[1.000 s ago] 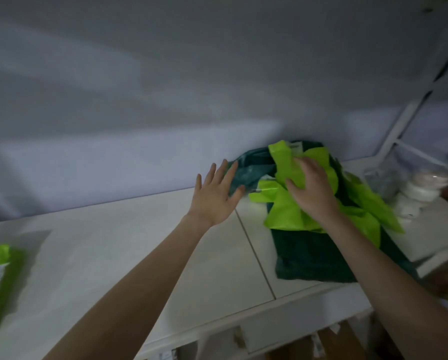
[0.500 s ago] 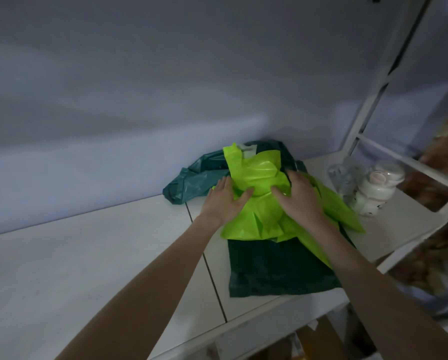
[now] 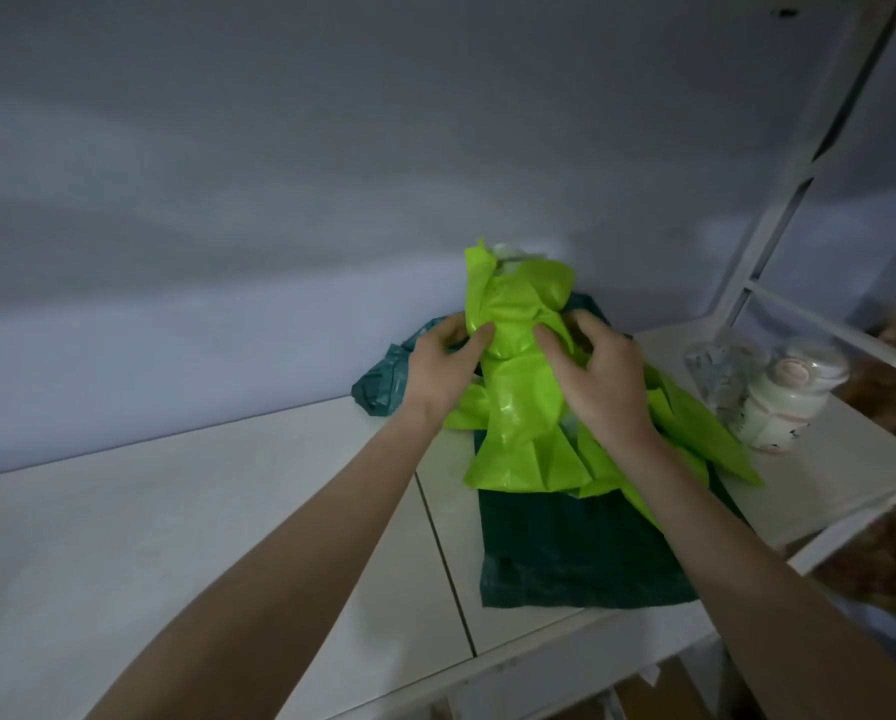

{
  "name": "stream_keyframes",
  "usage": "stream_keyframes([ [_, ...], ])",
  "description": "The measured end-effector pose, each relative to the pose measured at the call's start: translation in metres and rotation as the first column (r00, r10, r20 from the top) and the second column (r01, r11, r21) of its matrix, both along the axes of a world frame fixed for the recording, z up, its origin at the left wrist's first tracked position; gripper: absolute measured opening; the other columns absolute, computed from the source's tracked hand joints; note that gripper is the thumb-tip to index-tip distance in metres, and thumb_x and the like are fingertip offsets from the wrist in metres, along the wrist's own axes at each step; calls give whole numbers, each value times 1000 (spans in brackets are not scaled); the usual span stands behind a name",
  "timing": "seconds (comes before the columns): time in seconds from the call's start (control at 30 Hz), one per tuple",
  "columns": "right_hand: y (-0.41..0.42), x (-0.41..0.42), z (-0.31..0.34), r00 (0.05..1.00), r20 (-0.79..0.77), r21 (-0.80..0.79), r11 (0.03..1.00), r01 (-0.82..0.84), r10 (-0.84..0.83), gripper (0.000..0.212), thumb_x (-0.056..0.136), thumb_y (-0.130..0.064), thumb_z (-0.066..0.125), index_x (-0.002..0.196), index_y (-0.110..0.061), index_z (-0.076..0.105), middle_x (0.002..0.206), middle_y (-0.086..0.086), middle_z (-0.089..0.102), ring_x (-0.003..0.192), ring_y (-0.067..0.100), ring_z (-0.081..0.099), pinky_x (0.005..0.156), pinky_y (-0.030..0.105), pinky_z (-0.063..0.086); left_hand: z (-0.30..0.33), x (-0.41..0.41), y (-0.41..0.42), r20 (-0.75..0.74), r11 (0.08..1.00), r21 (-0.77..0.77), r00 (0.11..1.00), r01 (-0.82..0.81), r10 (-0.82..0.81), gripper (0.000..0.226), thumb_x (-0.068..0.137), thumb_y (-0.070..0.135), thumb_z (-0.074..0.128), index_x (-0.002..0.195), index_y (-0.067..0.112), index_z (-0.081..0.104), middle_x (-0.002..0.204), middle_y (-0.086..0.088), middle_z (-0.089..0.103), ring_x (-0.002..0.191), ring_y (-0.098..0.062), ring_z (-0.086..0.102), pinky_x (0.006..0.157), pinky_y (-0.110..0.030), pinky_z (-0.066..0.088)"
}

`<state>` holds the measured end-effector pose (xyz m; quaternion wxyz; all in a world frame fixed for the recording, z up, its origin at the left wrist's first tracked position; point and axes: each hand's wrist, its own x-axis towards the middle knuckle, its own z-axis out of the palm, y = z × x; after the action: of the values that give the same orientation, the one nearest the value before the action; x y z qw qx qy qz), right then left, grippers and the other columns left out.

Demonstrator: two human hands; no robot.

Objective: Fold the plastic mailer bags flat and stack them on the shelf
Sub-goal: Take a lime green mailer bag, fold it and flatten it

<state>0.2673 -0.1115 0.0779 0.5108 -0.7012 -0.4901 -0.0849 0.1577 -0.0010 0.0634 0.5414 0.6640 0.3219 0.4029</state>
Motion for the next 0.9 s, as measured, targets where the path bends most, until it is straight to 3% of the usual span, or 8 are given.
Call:
stream_keyframes([
  [0.1,8,-31,10,978,-121,77,984,-160,168,33,96,-33,46,67,-18,53,62,-4,54,61,4,50,63,22,39,8,-30,10,98,999,-22,995,-31,33,5,91,11,59,94,11,63,91,-8,66,84,-16,60,84,-30,49],
  [0.17,16,-48,11,942,-222,125,966,-227,250,33,96,-29,42,74,-15,62,71,-2,62,69,2,56,68,16,41,11,-55,16,127,997,-65,991,-34,43,7,91,7,57,97,9,62,92,-10,65,89,-22,59,90,-37,48],
  [0.27,36,-71,7,945,-215,81,969,-233,245,28,91,-24,46,93,-6,67,92,4,69,86,12,60,77,17,43,10,-102,22,133,993,-87,988,-74,85,11,92,8,55,91,15,63,85,-4,64,82,-17,58,81,-34,49],
  [0.4,59,-106,-7,883,-377,-40,948,-316,278,16,93,-14,53,101,-6,64,93,3,63,86,8,53,68,1,35,4,-163,29,140,988,-109,982,-109,124,19,96,6,48,97,17,63,94,-5,66,87,-18,60,84,-33,49],
  [0.53,74,-156,-32,794,-479,-86,879,-468,376,17,94,-20,53,78,-18,59,71,-3,57,64,-4,48,62,9,35,-10,-215,36,120,972,-122,969,-202,217,23,97,5,45,113,5,62,112,-15,65,103,-24,61,94,-38,48],
  [0.6,81,-180,-45,764,-498,-51,866,-498,410,23,93,-19,56,71,-23,56,65,-7,55,57,-7,46,59,11,35,-20,-237,38,95,961,-112,960,-252,263,24,97,4,45,112,7,64,108,-15,66,99,-24,61,93,-40,48],
  [0.77,93,-223,-70,741,-507,-22,853,-522,441,14,89,-21,62,75,-19,59,68,-9,57,60,-4,49,61,15,38,-41,-277,43,38,912,-126,917,-390,397,26,93,5,49,105,18,68,101,-22,67,97,-35,63,91,-47,50],
  [0.9,99,-238,-86,769,-458,-53,850,-524,446,22,84,-17,68,69,-26,56,67,-9,59,65,9,53,64,27,41,-49,-297,47,21,852,-174,863,-494,505,27,93,9,52,116,14,65,90,-13,61,86,-25,58,87,-40,50],
])
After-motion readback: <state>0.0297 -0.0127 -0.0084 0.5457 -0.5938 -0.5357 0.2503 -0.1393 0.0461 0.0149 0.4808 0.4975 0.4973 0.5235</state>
